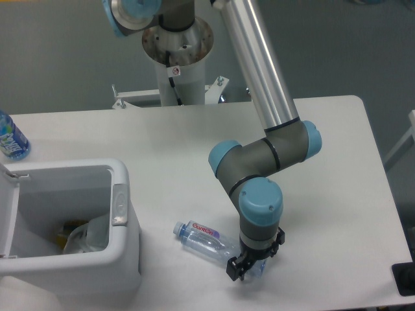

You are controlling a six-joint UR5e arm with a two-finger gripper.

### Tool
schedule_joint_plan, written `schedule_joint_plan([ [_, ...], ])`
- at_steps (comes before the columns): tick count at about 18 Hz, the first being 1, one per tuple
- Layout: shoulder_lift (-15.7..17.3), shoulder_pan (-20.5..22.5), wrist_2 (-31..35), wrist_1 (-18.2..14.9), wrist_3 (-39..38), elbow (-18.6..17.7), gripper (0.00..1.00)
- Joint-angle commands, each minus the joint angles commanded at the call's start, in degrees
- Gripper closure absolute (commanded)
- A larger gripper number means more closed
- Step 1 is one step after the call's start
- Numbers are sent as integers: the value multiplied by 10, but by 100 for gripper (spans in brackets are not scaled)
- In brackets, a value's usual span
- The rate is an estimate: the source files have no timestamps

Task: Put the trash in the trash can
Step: 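Push the bottle end with the gripper, rotating the bottle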

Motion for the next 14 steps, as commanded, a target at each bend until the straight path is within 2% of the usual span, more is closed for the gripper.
schedule_joint_plan([
  [2, 0, -4, 3, 0, 0, 0, 14],
  [6, 3, -5, 3, 0, -1, 1, 41],
  [14, 10, -5, 3, 0, 0, 0, 44],
])
